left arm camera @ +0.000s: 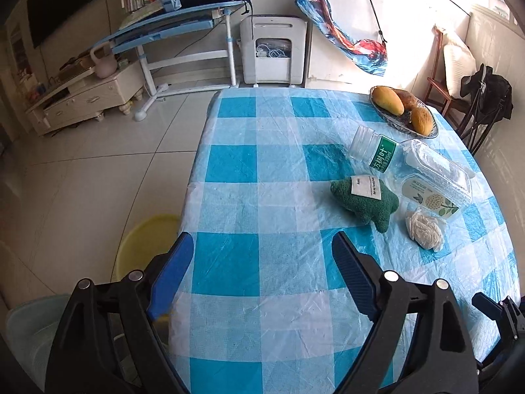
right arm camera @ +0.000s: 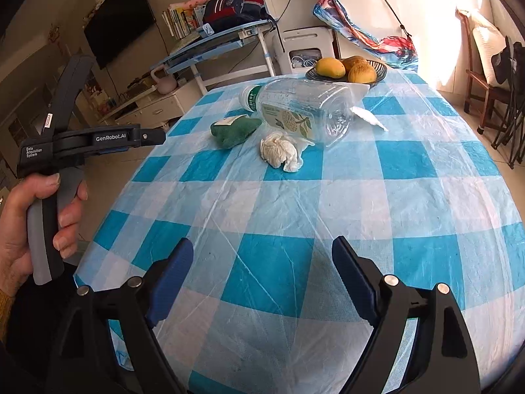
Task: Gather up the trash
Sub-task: 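Move both grippers back over the table, then grasp the clear plastic water bottle with the right gripper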
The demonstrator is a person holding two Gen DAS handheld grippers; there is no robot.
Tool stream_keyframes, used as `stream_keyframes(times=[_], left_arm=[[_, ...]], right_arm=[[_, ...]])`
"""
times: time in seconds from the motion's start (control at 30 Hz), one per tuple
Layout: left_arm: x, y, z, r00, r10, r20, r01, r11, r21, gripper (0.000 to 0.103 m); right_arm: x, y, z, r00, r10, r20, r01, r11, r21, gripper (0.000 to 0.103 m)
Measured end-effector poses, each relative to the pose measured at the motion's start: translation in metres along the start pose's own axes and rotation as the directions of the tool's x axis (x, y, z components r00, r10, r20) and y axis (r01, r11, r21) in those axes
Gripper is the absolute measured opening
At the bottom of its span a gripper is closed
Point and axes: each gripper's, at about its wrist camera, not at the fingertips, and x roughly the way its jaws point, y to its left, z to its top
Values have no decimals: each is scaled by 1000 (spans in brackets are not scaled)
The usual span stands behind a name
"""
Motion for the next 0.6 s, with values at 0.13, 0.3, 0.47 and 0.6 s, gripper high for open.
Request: stream_keyframes(times=[0.13, 0.3, 0.47, 0.6], left_arm=[[4, 12, 5, 1000, 0, -16, -1, 998, -59, 85], [13, 18, 10, 999, -2, -46, -3, 996, -94, 85], [17, 10, 11, 998, -9, -58, 6, 998, -67, 85], [19, -2, 10, 998, 0, -63, -2, 1000, -20, 86]], right_arm=[[3, 5, -1, 1000, -4, 3, 4, 1000, -30, 83], [2, 5, 7, 1000, -13, 26, 14, 999, -46, 83], [-4, 3, 30, 997, -42, 70, 48, 995, -91, 83], [-4, 4, 57, 992, -69, 107, 87, 982, -168, 83]])
